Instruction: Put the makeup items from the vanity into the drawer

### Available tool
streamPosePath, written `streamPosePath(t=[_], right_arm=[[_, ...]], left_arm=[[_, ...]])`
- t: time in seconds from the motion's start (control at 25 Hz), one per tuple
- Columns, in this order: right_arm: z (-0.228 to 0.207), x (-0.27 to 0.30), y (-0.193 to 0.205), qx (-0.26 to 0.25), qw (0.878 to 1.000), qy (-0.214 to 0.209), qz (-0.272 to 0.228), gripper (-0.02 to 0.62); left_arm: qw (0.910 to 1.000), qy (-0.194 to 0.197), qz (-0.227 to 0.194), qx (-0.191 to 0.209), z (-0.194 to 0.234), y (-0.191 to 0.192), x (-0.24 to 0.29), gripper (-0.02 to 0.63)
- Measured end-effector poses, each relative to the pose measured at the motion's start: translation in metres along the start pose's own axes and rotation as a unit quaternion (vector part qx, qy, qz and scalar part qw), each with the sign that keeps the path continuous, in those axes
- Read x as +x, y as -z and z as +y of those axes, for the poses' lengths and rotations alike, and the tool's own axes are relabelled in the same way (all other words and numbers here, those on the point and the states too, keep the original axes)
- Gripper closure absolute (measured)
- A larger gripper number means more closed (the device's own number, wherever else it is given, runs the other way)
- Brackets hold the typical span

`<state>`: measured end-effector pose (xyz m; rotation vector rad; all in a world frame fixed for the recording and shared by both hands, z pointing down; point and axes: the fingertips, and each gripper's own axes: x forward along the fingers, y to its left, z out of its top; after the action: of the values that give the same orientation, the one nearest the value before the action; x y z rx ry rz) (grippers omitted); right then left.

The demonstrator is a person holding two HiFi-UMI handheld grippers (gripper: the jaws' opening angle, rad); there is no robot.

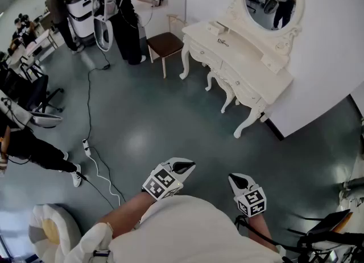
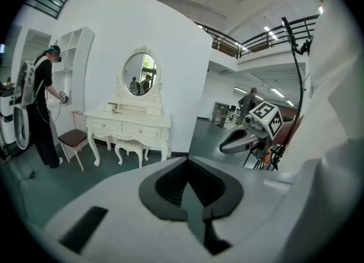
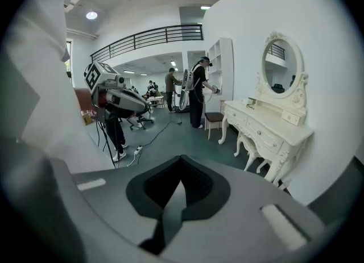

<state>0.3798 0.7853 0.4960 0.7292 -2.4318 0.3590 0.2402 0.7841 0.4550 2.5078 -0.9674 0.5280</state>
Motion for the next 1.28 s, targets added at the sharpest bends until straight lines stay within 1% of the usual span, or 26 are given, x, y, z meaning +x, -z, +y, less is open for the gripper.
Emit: streamPosePath(t=[0.16, 0.32, 0.4, 0.48, 0.6, 0.72, 0.88, 0.96, 1.12, 1.28], right_arm=[[0.022, 0.057, -0.043, -0.001, 1.0, 0.002, -0.002, 0.595], [0.043, 0.105, -0.076, -0.007, 1.0, -0.004, 0.002, 0.595], [0.057, 0.125, -0.086, -0.013, 1.0, -0.011, 0.008, 0.595], [0.067, 0.143, -0.095, -0.022, 1.0, -0.018, 0.013, 0.595], [0.071, 0.166, -0.108, -0.031, 0.999, -0.024, 0.015, 0.595], [0.07, 0.182, -0.113, -0.028, 0.999, -0.028, 0.018, 0.595], [0.04, 0.21, -0.132, -0.031, 0.999, -0.031, 0.012, 0.592], [0.019, 0.227, -0.146, -0.031, 0.999, -0.038, 0.002, 0.569], [-0.035, 0.268, -0.186, -0.028, 0.998, -0.046, -0.018, 0.567], [-0.095, 0.301, -0.228, -0.029, 0.998, -0.049, -0.032, 0.563]], left_arm=[[0.9999, 0.011, -0.005, 0.001, 0.056, 0.005, -0.039, 0.603], [0.9998, 0.016, 0.007, -0.002, 0.102, 0.019, -0.068, 0.603], [0.9998, 0.016, 0.008, -0.006, 0.119, 0.028, -0.082, 0.603], [0.9999, 0.011, 0.001, -0.013, 0.136, 0.034, -0.092, 0.603], [0.9997, -0.001, -0.012, -0.022, 0.162, 0.037, -0.102, 0.603], [0.9994, -0.009, -0.016, -0.029, 0.178, 0.039, -0.104, 0.603], [0.999, -0.027, -0.017, -0.032, 0.21, 0.022, -0.093, 0.603], [0.9987, -0.037, -0.013, -0.033, 0.23, 0.012, -0.081, 0.603], [0.9986, -0.042, 0.002, -0.033, 0.278, -0.017, -0.055, 0.603], [0.9989, -0.04, 0.016, -0.021, 0.326, -0.059, -0.019, 0.603]])
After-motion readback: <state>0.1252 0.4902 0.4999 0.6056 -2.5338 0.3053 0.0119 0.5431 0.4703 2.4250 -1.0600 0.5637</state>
